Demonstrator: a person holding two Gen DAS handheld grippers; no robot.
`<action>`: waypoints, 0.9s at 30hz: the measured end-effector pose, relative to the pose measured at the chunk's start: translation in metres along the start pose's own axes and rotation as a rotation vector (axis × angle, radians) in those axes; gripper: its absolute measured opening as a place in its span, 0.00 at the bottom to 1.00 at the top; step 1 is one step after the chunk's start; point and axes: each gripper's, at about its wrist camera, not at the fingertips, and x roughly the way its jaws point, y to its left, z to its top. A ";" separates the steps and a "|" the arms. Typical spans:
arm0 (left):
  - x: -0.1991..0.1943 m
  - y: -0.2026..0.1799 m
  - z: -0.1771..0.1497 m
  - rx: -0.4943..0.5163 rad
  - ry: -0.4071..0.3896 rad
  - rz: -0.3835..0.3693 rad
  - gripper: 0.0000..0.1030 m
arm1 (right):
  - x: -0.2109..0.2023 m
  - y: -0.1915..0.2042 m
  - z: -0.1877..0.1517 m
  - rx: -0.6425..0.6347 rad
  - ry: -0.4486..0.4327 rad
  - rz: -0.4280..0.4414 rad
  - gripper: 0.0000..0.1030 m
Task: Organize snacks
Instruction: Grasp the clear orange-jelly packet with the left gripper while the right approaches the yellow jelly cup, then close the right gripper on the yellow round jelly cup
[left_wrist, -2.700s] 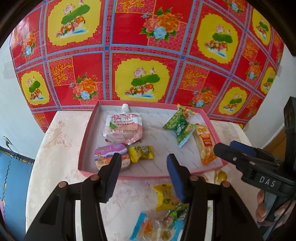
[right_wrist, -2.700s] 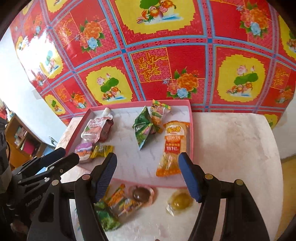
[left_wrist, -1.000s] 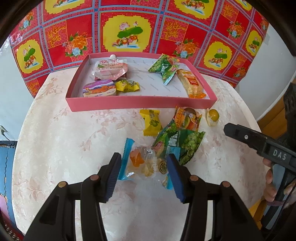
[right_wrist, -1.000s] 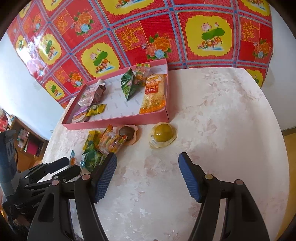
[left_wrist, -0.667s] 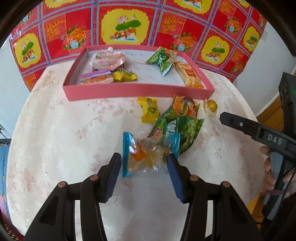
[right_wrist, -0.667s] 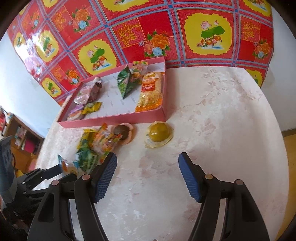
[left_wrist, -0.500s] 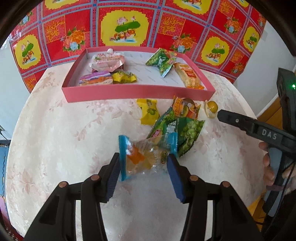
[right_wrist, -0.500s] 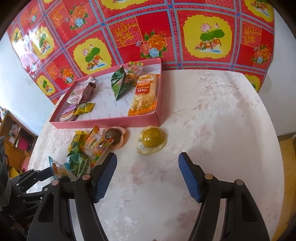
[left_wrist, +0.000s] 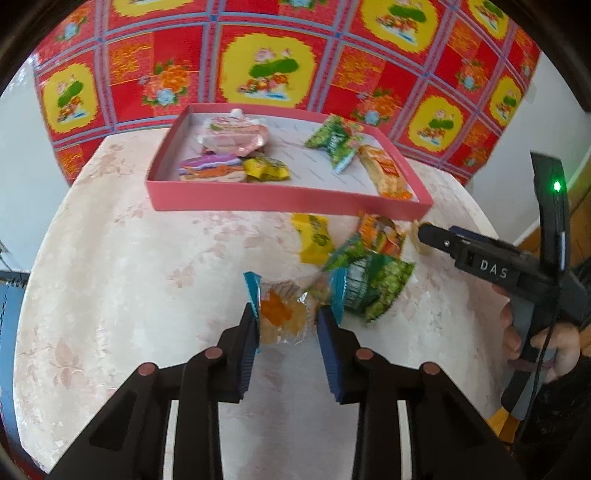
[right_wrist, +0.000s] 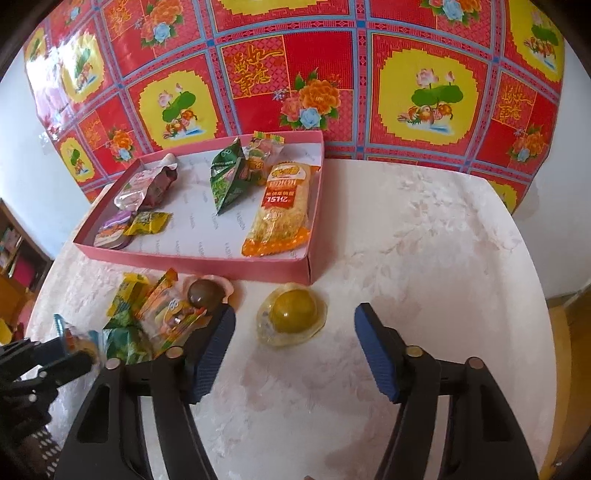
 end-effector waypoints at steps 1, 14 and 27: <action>-0.001 0.004 0.001 -0.014 -0.003 0.006 0.32 | 0.002 0.000 0.001 0.004 0.000 -0.003 0.55; 0.000 0.016 0.001 -0.052 -0.017 0.009 0.31 | 0.007 0.006 0.000 0.008 -0.036 -0.013 0.38; 0.000 0.018 0.001 -0.058 -0.019 -0.005 0.31 | -0.003 -0.001 -0.009 0.073 -0.022 0.064 0.36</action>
